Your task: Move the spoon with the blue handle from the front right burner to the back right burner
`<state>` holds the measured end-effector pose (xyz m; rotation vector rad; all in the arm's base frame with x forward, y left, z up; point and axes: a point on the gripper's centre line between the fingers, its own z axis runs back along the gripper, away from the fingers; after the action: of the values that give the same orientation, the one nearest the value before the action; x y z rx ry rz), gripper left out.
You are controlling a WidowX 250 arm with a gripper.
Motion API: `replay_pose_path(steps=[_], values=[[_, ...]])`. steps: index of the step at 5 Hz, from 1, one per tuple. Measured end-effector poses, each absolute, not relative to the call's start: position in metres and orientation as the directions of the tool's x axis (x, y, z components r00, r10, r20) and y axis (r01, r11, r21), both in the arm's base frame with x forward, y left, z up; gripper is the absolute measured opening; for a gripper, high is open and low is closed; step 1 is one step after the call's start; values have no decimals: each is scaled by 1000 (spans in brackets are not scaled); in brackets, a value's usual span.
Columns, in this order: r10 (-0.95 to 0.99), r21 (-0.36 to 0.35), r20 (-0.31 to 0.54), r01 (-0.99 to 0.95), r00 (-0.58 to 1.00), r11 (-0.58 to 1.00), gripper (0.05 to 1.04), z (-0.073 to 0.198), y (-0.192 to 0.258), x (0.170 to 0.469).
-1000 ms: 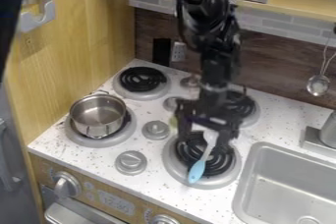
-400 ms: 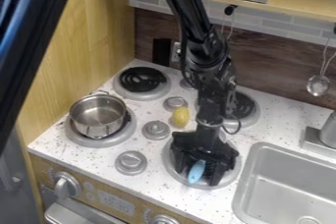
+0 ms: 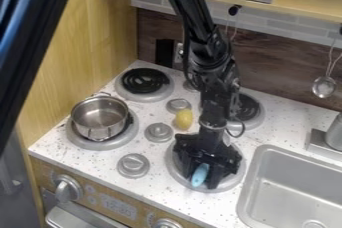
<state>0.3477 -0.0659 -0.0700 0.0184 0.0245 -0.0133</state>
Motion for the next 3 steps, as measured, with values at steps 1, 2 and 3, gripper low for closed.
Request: replay_pose_path(steps=[1,2,3], values=[[-32,24,-19,32,999,999,592,-68,-65,349],[-43,39,-34,44,999,998,496,-63,-63,352],[-36,23,55,34,998,999,306,-35,-65,382]])
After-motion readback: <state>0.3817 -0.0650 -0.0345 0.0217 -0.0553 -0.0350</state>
